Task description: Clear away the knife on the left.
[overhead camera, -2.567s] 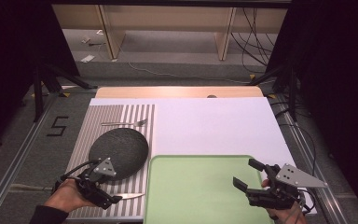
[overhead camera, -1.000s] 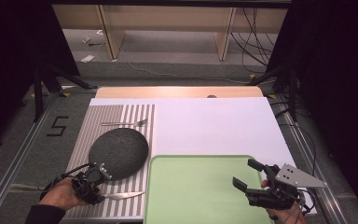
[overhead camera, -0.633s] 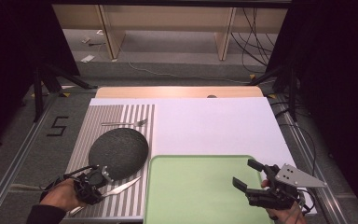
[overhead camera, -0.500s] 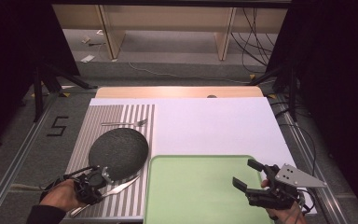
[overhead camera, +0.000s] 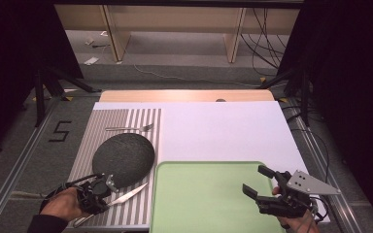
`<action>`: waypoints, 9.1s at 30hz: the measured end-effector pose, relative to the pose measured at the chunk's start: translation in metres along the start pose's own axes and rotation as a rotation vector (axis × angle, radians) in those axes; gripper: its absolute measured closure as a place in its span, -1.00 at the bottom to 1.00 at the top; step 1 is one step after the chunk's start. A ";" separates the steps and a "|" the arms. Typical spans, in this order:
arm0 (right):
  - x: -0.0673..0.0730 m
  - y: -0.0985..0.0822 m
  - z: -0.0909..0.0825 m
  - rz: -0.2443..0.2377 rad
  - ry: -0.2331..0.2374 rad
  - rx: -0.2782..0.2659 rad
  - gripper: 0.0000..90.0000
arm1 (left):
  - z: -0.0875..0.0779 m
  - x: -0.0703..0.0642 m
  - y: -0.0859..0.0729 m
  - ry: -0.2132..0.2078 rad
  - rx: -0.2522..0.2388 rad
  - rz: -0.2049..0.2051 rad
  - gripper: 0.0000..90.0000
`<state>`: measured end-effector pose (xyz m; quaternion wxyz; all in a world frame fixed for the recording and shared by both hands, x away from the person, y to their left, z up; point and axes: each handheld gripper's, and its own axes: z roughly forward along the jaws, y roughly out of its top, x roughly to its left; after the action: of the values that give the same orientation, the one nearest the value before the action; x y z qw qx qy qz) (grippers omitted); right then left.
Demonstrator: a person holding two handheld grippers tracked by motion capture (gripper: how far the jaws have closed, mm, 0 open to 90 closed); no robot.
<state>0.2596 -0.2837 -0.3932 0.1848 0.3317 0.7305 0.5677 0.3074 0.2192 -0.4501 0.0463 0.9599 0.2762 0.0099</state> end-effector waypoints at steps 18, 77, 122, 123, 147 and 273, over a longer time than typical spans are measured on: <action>0.000 0.000 0.000 0.000 -0.005 -0.001 -0.56 | -0.027 -0.013 0.024 -0.115 -0.226 -0.126 0.77; -0.001 0.000 0.000 0.001 -0.005 -0.001 -0.56 | -0.001 -0.079 0.155 -0.294 -0.243 -0.015 0.77; -0.001 0.000 0.000 -0.003 0.003 0.004 -0.56 | 0.023 -0.100 0.190 -0.244 -0.335 0.083 0.87; -0.001 0.000 0.000 -0.002 0.003 0.004 -0.56 | 0.024 -0.100 0.191 -0.246 -0.328 0.085 0.93; 0.000 0.000 0.000 -0.004 0.005 0.007 -0.55 | 0.030 -0.085 0.193 -0.169 -0.319 -0.006 0.99; 0.000 0.000 0.000 -0.001 0.008 0.002 -0.55 | -0.032 -0.045 0.089 -0.147 -0.969 -0.170 -0.45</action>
<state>0.2593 -0.2836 -0.3932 0.1817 0.3292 0.7318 0.5684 0.3146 0.1233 -0.4097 0.5072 0.8001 0.3133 0.0658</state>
